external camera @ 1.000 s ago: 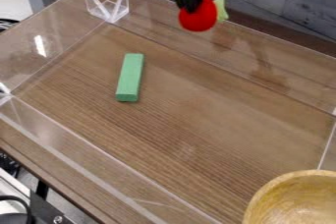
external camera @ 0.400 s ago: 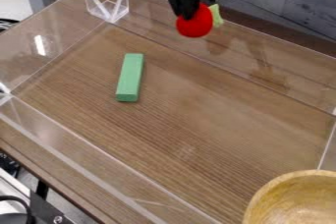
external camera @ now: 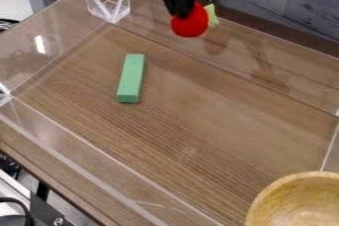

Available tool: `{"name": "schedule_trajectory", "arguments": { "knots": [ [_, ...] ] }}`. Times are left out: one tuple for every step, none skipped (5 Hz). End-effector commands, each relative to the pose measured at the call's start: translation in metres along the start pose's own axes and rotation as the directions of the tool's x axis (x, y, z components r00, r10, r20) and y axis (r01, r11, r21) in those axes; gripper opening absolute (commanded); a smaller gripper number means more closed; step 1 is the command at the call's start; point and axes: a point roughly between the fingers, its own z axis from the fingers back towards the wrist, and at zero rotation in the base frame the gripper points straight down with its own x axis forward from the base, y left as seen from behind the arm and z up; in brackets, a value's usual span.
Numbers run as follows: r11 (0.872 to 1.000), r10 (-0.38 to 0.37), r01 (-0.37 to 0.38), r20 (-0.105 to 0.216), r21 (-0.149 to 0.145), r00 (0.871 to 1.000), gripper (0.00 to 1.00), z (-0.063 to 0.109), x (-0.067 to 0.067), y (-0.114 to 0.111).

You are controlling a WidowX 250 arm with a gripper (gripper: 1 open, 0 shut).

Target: Move the red fruit to the left

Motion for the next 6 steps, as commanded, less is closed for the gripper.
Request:
{"name": "schedule_trajectory", "arguments": {
  "knots": [
    [0.998,0.048,-0.052,0.081,0.037,0.996,0.0,0.016,0.011,-0.015],
    [0.992,0.105,-0.11,0.089,0.056,0.991,0.0,0.01,0.006,-0.029],
    [0.993,0.095,-0.101,0.103,0.055,0.99,0.0,0.017,0.011,-0.006],
    [0.994,0.09,-0.097,0.117,0.055,0.989,0.0,0.022,0.018,0.019],
    [0.989,0.112,-0.122,0.108,0.085,0.988,0.0,0.022,0.003,0.041],
    [0.973,0.18,-0.193,0.105,0.126,0.978,0.0,0.021,-0.01,0.065]
  ]
}}
